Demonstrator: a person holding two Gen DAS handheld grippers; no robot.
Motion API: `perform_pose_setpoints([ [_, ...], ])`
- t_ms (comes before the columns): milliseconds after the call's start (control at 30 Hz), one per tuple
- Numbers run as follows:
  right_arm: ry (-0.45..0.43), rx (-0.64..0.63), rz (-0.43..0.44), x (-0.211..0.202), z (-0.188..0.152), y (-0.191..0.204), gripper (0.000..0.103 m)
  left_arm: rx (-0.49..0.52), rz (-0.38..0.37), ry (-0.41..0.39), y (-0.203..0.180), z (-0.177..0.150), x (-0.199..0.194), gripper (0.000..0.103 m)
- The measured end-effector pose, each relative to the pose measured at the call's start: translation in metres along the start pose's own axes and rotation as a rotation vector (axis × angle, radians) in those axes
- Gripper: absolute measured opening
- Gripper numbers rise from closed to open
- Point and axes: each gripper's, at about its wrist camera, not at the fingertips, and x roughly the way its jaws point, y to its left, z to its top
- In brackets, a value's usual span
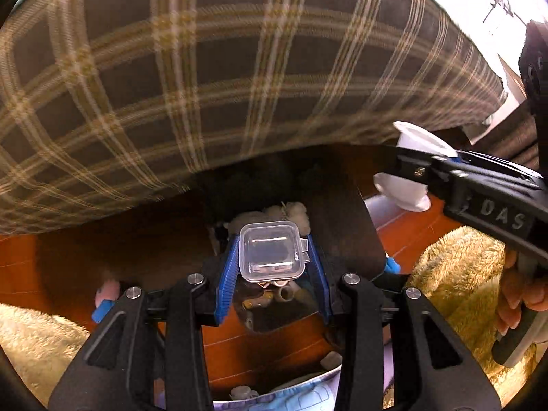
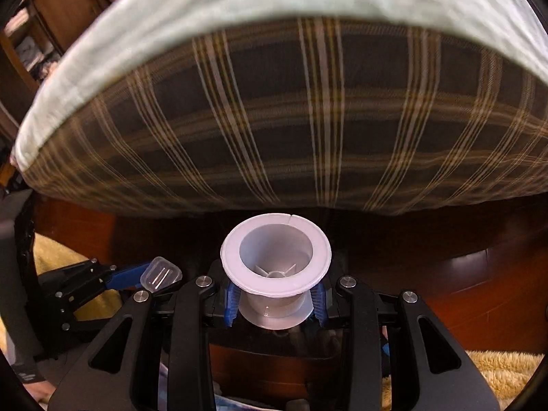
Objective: Collect trash
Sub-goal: 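Open both tools over the bin to drop the cup and clear box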
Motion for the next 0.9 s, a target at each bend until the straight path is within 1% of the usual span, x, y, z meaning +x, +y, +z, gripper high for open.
perform_pose_setpoints([
  [167,0.031,0.020,0.002,0.010,-0.002,-0.004,0.035,0.001,-0.020,0.056,-0.005,0.001,0.019,0.037],
  [200,0.031,0.024,0.003,0.011,-0.008,-0.009,0.035,0.000,-0.028,0.071,-0.006,0.001,0.023,0.037],
  [367,0.039,0.037,-0.004,0.020,-0.006,-0.020,0.035,0.022,-0.023,0.098,-0.008,0.000,0.031,0.037],
  [433,0.041,0.041,-0.011,0.023,-0.004,-0.023,0.042,0.020,-0.021,0.107,-0.007,0.000,0.033,0.040],
  [467,0.042,0.045,-0.012,0.023,-0.005,-0.025,0.049,0.017,-0.018,0.108,-0.006,-0.001,0.032,0.042],
  [500,0.043,0.047,-0.011,0.026,0.001,-0.024,0.052,0.012,-0.015,0.108,-0.005,-0.001,0.033,0.043],
  [567,0.036,0.052,-0.017,0.027,0.004,-0.028,0.052,0.003,-0.011,0.109,-0.001,0.000,0.034,0.043],
  [633,0.029,0.062,-0.019,0.025,0.007,-0.034,0.053,-0.007,-0.003,0.106,0.002,0.000,0.033,0.047],
  [733,0.016,0.087,-0.026,0.023,0.012,-0.047,0.058,-0.021,0.001,0.098,0.007,0.001,0.030,0.053],
  [800,0.000,0.108,-0.024,0.017,0.016,-0.056,0.065,-0.034,0.006,0.084,0.010,0.002,0.026,0.061],
  [833,-0.011,0.118,-0.022,0.014,0.017,-0.059,0.068,-0.043,0.012,0.072,0.012,0.003,0.022,0.064],
  [900,-0.053,0.142,-0.018,0.003,0.018,-0.063,0.084,-0.057,0.022,0.043,0.016,0.005,0.013,0.076],
])
